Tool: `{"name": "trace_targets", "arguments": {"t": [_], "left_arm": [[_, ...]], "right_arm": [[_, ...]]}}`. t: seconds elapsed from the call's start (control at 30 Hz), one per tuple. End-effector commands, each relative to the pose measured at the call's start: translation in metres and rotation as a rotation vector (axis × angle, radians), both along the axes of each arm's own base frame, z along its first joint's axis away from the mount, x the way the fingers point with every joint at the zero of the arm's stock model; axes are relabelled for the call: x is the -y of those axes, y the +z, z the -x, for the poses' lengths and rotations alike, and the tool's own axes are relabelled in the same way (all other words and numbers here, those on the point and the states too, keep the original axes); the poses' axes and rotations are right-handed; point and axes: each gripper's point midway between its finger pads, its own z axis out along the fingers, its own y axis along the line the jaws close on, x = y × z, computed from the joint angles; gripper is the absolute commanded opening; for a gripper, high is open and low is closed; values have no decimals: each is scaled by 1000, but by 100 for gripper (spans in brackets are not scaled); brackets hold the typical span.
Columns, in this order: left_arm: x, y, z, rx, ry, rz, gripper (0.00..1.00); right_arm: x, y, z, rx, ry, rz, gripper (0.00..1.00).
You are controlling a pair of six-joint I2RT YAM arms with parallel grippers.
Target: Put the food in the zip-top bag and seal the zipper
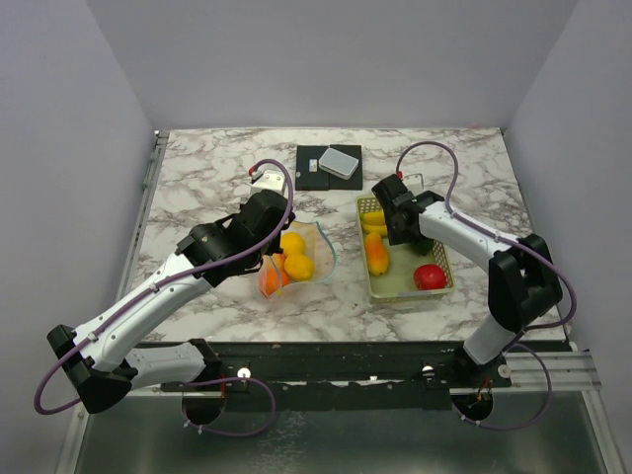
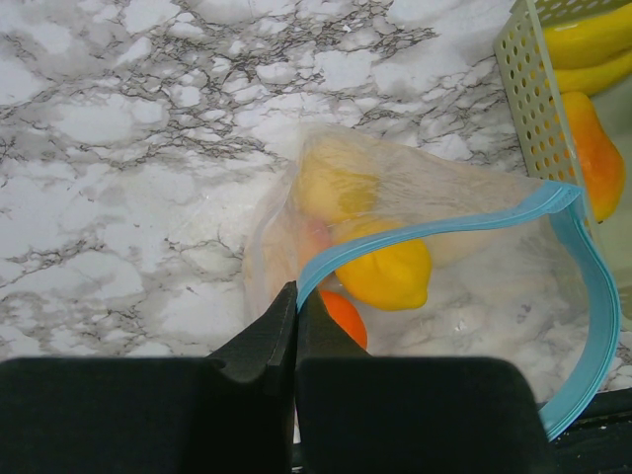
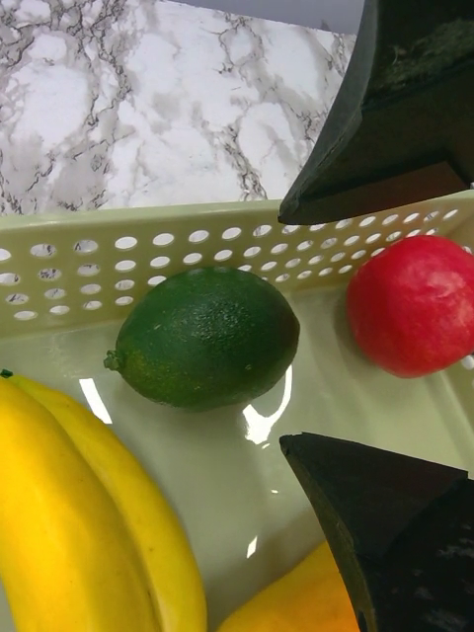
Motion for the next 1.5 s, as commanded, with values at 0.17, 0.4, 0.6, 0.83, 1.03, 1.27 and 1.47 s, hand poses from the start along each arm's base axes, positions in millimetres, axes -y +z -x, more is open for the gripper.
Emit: {"name": "trace_targets", "arguments": {"t": [0.17,0.4,0.6,0.83,1.03,1.27,1.47], "left_arm": [[-2,7,1,17,-2,14,0],[-5,10,1,21,2,14,0],[-5,11,2,21,4,14,0],[-6,11,2,21,5,13,0],[-7,11,3,22,8,14,0],[-9,12,5,24,12,20,0],[-8,12,4,24,16,23,0]], "right_arm": [[-1,-22,-16,-18,6,1,92],[4,-31,-21,-30,-10,32,92],[11,-38,-25,-34,-31,68,92],[17,-41,-30,-24,-55,80,86],[19,-37,-33,-5,-69,78,71],[17,-21,-32,24,-74,46,44],[10,4,-26,65,-62,-43,31]]}}
